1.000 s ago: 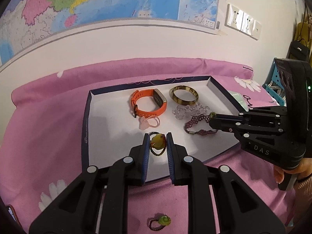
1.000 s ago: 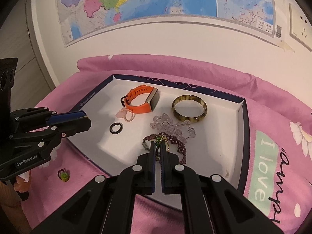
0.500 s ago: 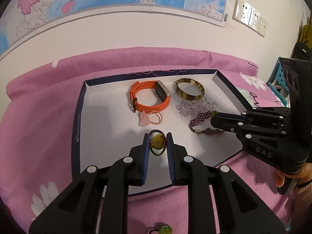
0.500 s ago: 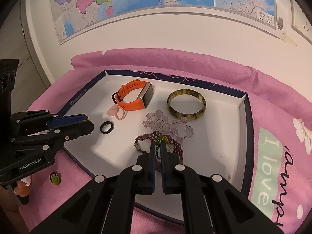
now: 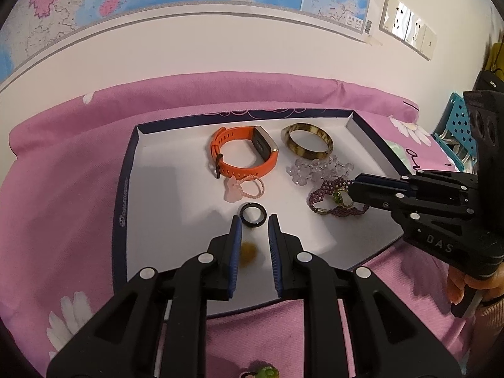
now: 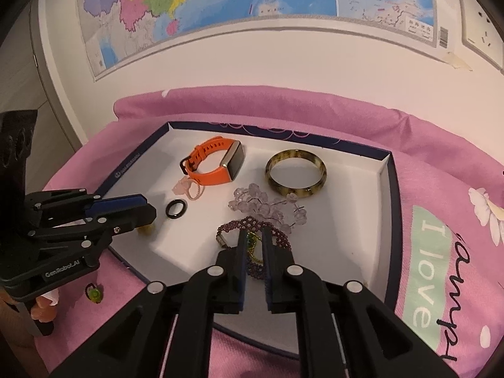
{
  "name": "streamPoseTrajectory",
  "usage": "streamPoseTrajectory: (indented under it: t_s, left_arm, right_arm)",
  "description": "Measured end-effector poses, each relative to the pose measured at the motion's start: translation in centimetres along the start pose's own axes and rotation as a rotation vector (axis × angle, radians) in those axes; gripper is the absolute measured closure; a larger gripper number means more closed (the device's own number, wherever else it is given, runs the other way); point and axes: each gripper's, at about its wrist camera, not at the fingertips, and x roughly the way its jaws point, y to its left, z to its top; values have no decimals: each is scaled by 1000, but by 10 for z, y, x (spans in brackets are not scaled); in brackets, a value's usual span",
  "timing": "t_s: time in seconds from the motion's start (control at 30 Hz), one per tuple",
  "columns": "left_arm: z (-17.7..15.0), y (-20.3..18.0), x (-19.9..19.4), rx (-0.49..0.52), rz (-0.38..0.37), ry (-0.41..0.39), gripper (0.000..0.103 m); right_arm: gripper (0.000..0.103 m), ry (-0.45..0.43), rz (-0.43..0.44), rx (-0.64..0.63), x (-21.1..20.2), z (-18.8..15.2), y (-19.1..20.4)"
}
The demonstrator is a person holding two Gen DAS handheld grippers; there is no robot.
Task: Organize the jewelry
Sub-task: 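Open both grippers inside the box and withdraw them, then grasp the green-stone black ring with the left gripper while the right gripper grasps the silver ring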
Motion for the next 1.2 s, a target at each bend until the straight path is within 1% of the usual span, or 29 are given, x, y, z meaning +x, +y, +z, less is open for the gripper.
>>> streamPoseTrajectory:
  t_s: [0.03,0.1,0.13,0.17,0.2,0.27,0.33,0.43,0.6,0.7,0.77,0.87,1.0,1.2]
  left_arm:
    - [0,1,-2,-5,4,-5,74]
    - [-2,2,-10,-5,27,-32,70]
    - [-3,4,-14,-11,30,-41,66]
    - [-4,6,-17,-17,31,-49,64]
    - [-6,7,-22,-22,39,-59,62]
    - [-10,10,-33,-20,51,-79,61]
    - [-14,12,-43,-20,60,-98,50]
    - [-23,16,-59,-12,72,-122,46]
    - [-45,22,-78,1,67,-129,42]
    - [-59,22,-83,11,48,-109,40]
    - [-68,21,-83,17,47,-94,40]
    - [-79,18,-82,32,45,-73,40]
    - [-88,14,-80,43,24,-48,40]
    - [-93,4,-77,71,12,-33,40]
  right_arm:
    - [92,-5,0,1,-3,0,1]
    - [89,-22,9,4,-11,-2,2]
    - [87,-28,12,4,-14,-2,3]
    - [81,-39,17,6,-19,-3,3]
    - [78,-50,19,10,-24,-4,3]
    - [78,-63,29,8,-34,-7,4]
    - [76,-71,35,8,-42,-11,5]
    - [75,-72,45,3,-52,-20,8]
    - [70,-39,54,-11,-60,-45,15]
    - [70,-17,47,-11,-61,-60,18]
    - [67,-2,43,-8,-61,-70,19]
    - [67,25,53,6,-60,-82,20]
    - [67,49,58,9,-58,-94,25]
    - [66,57,60,-4,-56,-98,33]
